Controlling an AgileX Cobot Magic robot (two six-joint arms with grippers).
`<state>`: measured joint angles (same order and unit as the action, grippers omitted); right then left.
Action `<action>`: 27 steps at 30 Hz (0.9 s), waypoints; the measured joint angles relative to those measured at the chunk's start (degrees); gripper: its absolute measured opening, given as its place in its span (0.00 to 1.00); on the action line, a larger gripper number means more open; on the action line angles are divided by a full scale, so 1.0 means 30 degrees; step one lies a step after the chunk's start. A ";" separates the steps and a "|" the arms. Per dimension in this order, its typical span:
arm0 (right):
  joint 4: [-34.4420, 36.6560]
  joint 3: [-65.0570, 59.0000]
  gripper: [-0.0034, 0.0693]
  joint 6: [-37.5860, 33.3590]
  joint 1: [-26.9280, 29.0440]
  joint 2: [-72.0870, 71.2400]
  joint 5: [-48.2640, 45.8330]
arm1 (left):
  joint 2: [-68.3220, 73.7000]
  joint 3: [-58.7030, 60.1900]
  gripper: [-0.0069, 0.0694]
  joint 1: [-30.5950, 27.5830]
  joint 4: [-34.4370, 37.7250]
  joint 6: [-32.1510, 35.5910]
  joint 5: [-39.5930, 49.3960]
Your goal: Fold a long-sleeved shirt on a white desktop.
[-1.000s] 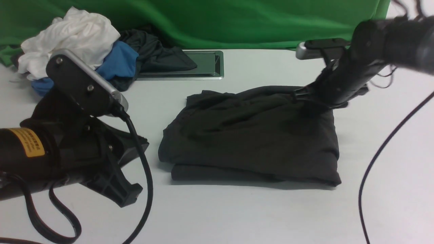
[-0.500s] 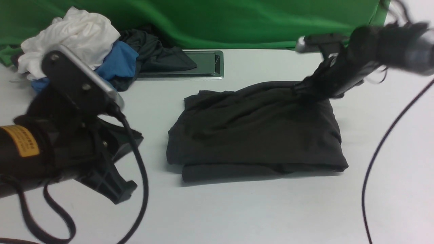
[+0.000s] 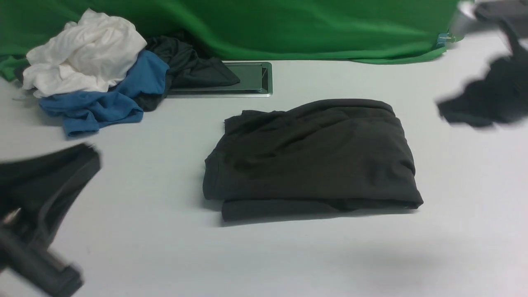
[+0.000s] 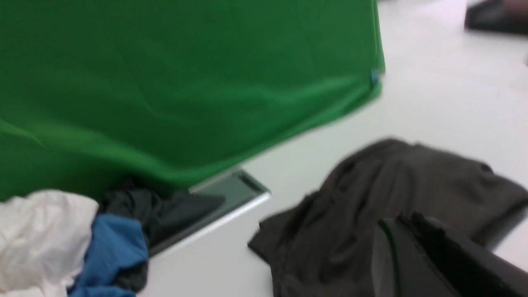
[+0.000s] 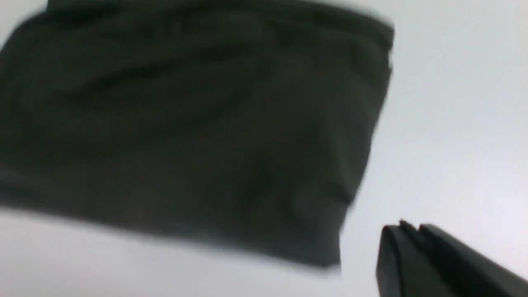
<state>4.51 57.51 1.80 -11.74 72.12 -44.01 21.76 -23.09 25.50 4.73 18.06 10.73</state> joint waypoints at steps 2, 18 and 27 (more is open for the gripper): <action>-0.0019 -0.1000 0.09 0.0239 0.0000 -0.1275 -0.0022 | -0.0918 0.0718 0.12 0.0000 0.0000 -0.0024 -0.0397; -0.0037 -0.8443 0.10 0.1569 0.0000 -1.4057 0.2039 | -0.3086 0.3630 0.12 0.0000 -0.0279 0.0018 -0.1251; -0.0037 -0.9024 0.20 0.1587 0.0000 -1.4570 0.2904 | -0.3086 0.4023 0.12 0.0000 -0.0279 0.0084 -0.1079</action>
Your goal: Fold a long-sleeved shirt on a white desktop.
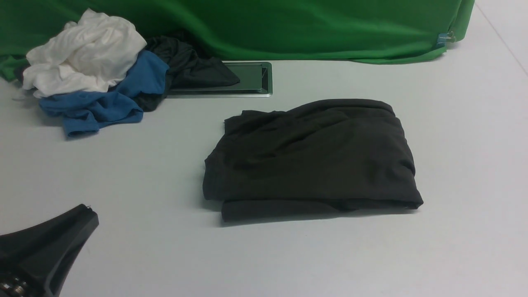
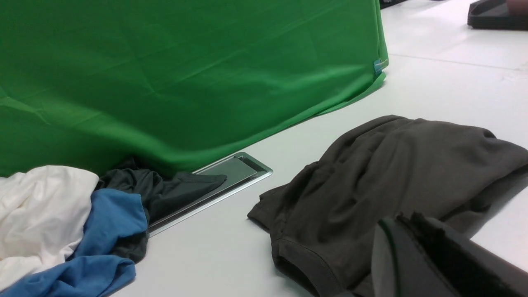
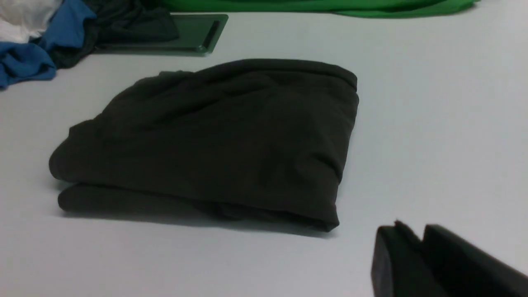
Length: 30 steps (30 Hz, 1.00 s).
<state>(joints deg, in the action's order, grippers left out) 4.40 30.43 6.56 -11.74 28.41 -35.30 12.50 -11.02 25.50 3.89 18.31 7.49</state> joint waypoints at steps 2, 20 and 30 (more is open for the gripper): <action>0.0020 0.0000 0.21 0.0000 0.0000 -0.0009 0.0107 | 0.0000 0.0000 0.12 0.0000 0.0000 0.0000 0.0000; 0.0073 -0.6301 0.08 -0.3020 0.3077 -0.5905 0.5108 | 0.0000 0.0000 0.12 0.0000 -0.0020 0.0000 0.0005; -0.0109 -1.0274 0.08 -0.3186 0.3661 -0.9414 0.6177 | 0.0000 0.0000 0.12 0.0000 -0.0248 0.0000 0.0005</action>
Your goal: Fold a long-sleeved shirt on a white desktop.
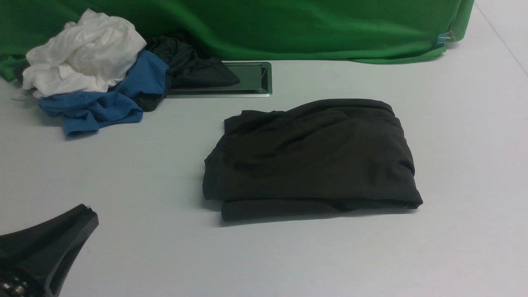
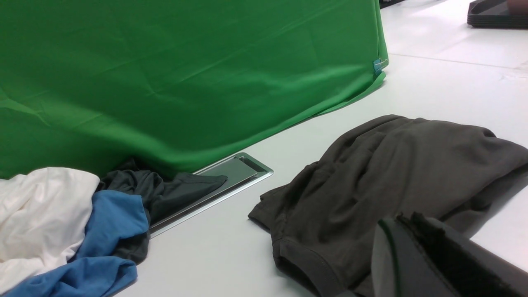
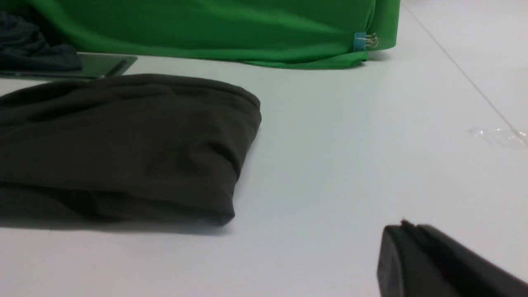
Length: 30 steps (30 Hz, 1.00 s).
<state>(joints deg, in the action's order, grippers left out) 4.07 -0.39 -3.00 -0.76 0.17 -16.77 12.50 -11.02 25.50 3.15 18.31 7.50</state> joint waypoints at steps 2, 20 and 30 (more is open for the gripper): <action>0.0019 0.0000 0.08 0.0000 0.0000 0.0000 0.0370 | 0.0000 0.0000 0.12 0.0000 -0.0046 0.0000 0.0000; 0.0019 0.0000 0.13 0.0000 0.0000 -0.0052 0.0557 | 0.0000 0.0000 0.12 0.0000 -0.0101 0.0000 0.0000; 0.0019 0.0000 0.17 0.0000 0.0000 -0.0052 0.0562 | 0.0000 0.0007 0.12 0.0037 -0.0207 0.0015 0.0000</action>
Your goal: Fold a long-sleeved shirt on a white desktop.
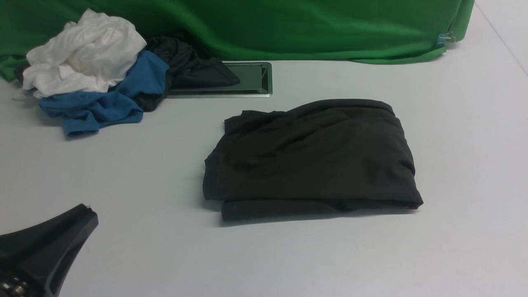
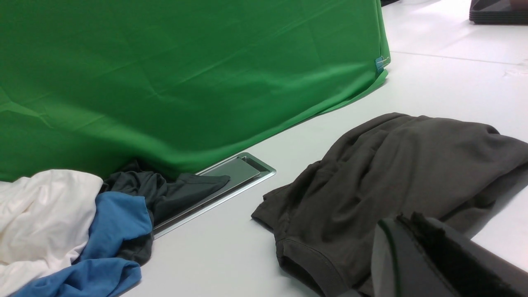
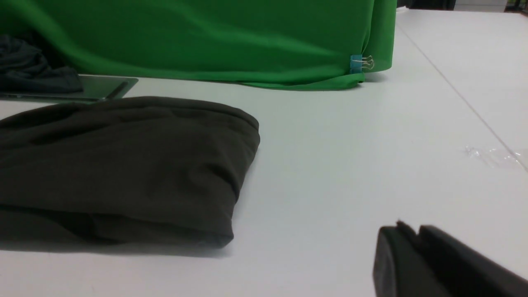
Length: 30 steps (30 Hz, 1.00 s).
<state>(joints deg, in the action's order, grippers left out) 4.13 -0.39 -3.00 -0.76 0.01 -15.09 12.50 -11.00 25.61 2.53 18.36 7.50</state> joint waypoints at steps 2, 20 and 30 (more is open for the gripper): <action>0.0000 0.0000 0.18 0.0000 0.0000 0.0000 0.0000 | 0.0000 0.0107 0.12 -0.0026 -0.0052 0.0000 -0.0163; 0.0000 0.0000 0.23 0.0000 0.0000 -0.0016 0.0043 | -0.4137 0.3750 0.12 -0.9352 0.3174 -0.0144 0.0786; 0.0000 0.0000 0.25 0.0000 0.0000 -0.0037 0.0061 | -0.4202 0.3793 0.12 -0.9358 0.3921 -0.0610 0.2136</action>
<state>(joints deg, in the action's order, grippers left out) 4.13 -0.39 -3.00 -0.76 -0.10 -14.91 -0.10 0.38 -2.46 14.29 16.53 13.91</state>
